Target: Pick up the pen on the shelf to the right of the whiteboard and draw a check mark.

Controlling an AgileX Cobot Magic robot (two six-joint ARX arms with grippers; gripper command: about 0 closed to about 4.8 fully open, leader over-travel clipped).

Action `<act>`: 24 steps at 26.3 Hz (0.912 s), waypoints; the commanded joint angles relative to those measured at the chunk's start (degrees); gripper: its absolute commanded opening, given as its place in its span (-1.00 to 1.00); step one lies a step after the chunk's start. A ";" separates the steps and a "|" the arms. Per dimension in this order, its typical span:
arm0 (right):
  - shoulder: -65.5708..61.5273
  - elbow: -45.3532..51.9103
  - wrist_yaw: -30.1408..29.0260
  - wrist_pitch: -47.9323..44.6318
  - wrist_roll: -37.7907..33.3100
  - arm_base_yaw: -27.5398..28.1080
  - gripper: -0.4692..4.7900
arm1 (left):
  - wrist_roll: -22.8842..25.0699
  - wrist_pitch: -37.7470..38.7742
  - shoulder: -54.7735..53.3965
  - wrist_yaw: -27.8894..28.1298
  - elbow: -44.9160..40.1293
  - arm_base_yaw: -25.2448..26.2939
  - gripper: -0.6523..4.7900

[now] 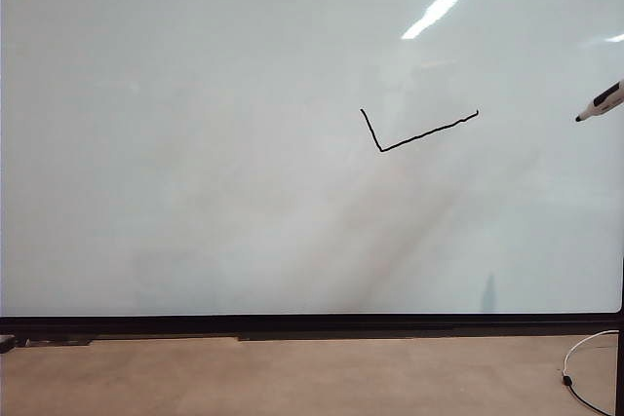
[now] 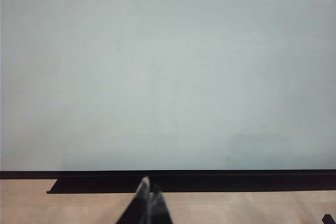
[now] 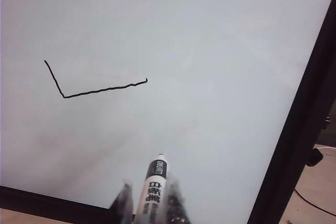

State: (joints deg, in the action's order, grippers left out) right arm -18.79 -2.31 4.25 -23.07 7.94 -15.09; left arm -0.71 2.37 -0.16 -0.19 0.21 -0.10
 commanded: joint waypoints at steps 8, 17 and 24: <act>5.77 1.46 0.81 4.42 -0.28 0.02 -0.86 | 0.26 -0.72 -0.02 -0.02 0.17 0.00 -0.78; 12.02 2.27 1.44 10.10 0.02 0.09 -0.86 | 0.26 -0.72 -0.02 -0.02 0.17 0.00 -0.78; 18.53 2.27 1.70 16.72 0.35 0.09 -0.86 | 0.26 -0.72 -0.02 -0.02 0.17 0.00 -0.78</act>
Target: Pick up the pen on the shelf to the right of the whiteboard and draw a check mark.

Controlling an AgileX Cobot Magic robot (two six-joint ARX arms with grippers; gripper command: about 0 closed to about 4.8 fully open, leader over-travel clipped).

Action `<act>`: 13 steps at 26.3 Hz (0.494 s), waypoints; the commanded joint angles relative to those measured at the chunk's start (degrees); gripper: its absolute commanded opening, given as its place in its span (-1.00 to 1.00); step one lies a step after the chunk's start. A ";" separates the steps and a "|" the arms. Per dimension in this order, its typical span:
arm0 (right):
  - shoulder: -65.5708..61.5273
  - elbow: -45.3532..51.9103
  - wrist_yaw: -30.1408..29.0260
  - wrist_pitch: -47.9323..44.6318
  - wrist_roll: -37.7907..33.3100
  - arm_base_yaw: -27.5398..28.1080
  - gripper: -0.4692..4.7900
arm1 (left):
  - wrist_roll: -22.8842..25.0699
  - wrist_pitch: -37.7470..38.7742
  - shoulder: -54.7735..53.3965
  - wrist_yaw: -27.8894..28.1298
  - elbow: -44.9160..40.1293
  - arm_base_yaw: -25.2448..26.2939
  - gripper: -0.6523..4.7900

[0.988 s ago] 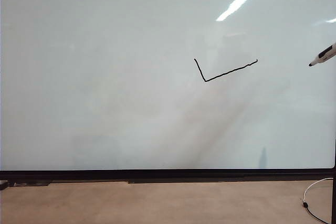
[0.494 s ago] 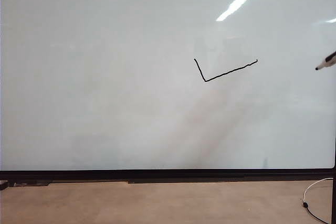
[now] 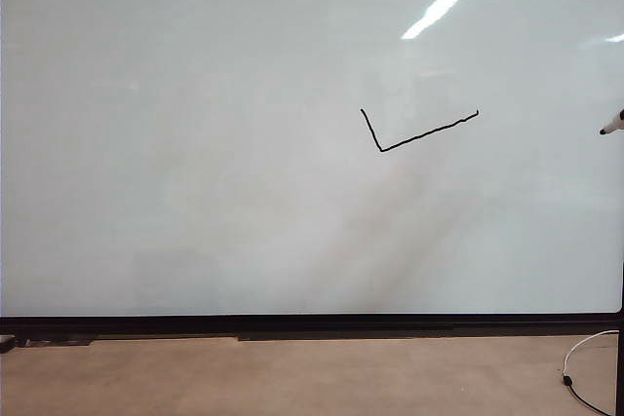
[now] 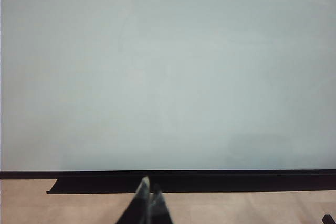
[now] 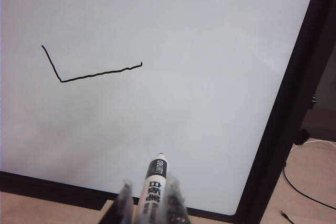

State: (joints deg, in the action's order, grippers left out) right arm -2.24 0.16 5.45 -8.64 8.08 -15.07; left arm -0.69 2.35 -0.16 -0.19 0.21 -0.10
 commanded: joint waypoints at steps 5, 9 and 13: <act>2.16 -0.20 0.92 3.17 0.37 0.13 -0.86 | 0.24 -0.66 -0.02 0.00 0.17 0.00 -0.78; 2.16 -0.20 1.79 4.39 0.90 0.20 -0.86 | 0.24 -0.70 -0.02 0.00 0.15 0.00 -0.78; 2.16 -0.20 2.43 5.22 1.20 1.16 -0.86 | 0.24 -0.70 -0.02 0.00 0.17 0.00 -0.78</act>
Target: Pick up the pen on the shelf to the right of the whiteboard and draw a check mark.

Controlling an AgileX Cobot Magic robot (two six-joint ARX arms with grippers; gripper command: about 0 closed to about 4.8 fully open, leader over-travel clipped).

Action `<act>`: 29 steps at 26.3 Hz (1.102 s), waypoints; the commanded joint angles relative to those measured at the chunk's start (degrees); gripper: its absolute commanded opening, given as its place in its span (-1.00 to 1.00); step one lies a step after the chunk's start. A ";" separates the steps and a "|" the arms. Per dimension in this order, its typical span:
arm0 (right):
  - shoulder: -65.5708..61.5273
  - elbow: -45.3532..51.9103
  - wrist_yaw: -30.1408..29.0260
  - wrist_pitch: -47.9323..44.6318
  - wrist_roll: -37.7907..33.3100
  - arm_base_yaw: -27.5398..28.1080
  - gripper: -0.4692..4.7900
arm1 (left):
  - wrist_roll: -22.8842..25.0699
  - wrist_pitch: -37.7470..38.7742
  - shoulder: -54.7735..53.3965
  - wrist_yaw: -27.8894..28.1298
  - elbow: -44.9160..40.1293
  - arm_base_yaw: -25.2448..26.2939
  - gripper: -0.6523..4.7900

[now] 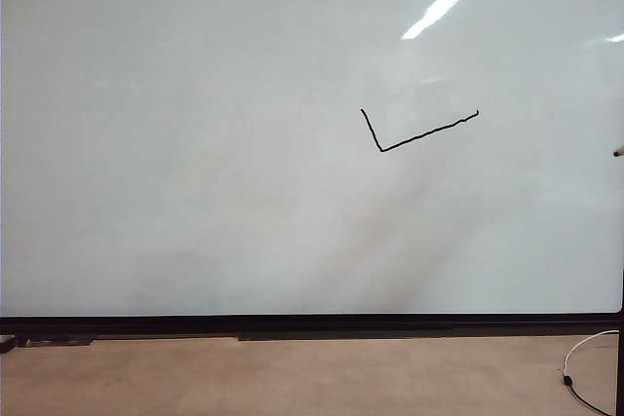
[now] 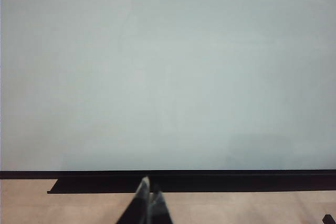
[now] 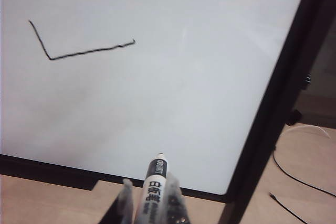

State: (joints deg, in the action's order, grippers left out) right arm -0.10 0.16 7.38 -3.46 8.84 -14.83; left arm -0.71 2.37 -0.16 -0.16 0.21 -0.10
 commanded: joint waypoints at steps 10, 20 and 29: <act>0.02 -0.20 -6.95 -1.25 0.04 13.09 -0.86 | 0.26 -0.72 -0.02 -0.04 0.17 0.00 -0.78; 0.02 -0.20 -11.13 -3.50 -0.61 20.24 -0.86 | 0.26 -0.72 -0.02 -0.02 0.17 0.00 -0.78; 0.02 -0.20 -11.21 -3.67 -2.25 20.92 -0.85 | 0.26 -0.72 -0.02 -0.02 0.17 0.00 -0.78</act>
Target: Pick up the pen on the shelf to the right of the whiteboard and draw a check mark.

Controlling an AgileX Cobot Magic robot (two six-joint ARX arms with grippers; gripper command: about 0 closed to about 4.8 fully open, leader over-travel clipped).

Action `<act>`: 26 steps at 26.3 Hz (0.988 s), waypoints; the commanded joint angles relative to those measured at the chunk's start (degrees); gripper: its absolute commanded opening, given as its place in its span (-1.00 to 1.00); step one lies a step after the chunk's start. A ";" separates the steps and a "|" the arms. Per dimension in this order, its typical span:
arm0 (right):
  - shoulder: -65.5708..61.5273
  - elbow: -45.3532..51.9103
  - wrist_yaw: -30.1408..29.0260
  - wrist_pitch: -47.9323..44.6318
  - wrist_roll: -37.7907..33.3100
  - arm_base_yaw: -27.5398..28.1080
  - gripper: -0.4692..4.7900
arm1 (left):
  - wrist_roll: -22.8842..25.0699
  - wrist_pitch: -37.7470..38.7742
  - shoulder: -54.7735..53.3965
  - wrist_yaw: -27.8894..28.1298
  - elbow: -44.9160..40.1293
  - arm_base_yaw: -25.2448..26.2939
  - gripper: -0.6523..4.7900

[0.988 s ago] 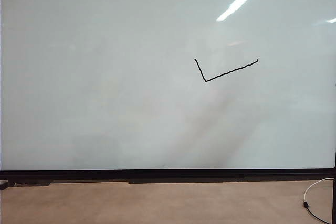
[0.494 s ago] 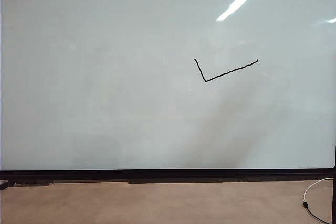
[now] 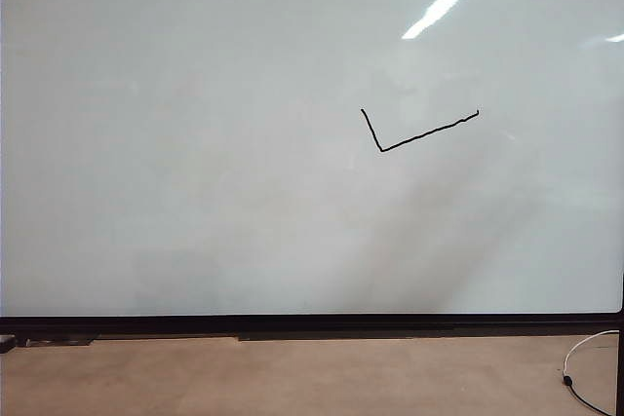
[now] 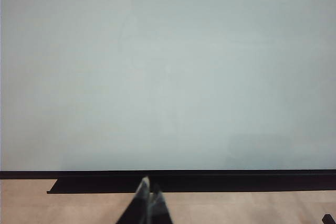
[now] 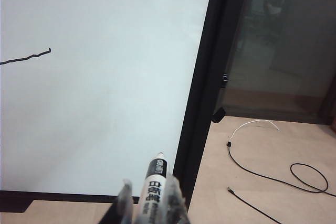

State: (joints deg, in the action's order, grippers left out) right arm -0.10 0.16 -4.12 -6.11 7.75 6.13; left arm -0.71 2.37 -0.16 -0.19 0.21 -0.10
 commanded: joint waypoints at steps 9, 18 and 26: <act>0.02 -0.20 0.35 -0.98 -2.36 -0.07 -0.85 | 0.26 -0.72 -0.02 0.00 0.17 0.00 -0.78; 0.02 -0.20 0.35 -0.98 -2.36 -0.07 -0.85 | 0.26 -0.72 -0.02 -0.02 0.17 0.00 -0.78; 0.02 -0.20 0.35 -1.01 -2.36 -0.07 -0.85 | 0.26 -0.72 -0.02 -0.02 0.17 0.00 -0.78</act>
State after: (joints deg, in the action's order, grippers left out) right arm -0.10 0.16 -3.92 -6.13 5.61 6.11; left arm -0.71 2.37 -0.16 -0.19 0.21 -0.10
